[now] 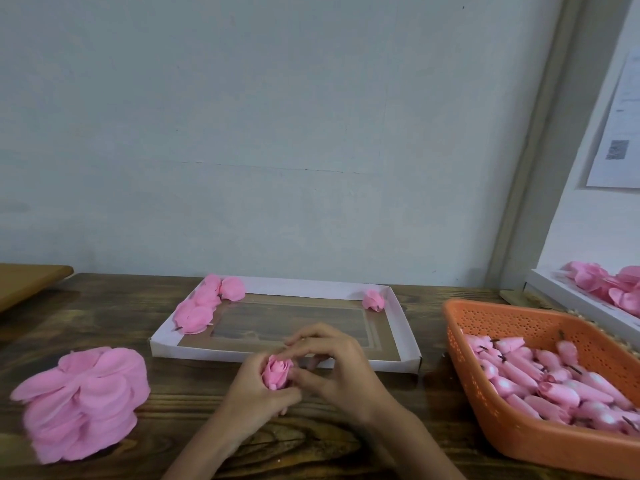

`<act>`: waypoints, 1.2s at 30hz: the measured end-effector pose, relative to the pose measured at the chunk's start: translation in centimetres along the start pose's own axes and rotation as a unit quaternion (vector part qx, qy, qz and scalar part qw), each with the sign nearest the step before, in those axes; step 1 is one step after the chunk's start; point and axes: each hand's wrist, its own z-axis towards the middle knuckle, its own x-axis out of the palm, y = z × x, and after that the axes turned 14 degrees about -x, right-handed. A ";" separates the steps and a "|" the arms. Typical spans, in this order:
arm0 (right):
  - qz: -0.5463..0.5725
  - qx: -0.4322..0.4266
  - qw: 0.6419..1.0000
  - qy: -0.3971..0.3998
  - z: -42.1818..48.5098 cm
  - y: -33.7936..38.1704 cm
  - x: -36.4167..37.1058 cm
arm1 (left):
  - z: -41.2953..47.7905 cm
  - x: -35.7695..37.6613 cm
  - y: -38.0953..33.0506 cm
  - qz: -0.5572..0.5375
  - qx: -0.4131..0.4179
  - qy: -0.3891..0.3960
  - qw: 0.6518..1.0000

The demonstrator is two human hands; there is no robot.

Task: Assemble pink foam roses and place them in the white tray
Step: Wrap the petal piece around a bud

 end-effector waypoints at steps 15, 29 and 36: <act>0.103 0.125 0.967 -0.196 -0.6 0.5 2.4 | 1.0 -0.1 -0.4 -0.289 -0.013 0.059 0.955; 0.218 0.161 0.937 -0.222 -0.1 2.4 5.8 | 0.2 -0.1 -0.7 -0.292 -0.016 0.095 0.951; 0.436 0.269 0.842 -0.169 0.6 3.5 6.1 | -0.8 -0.3 -1.5 -0.196 0.000 0.064 0.979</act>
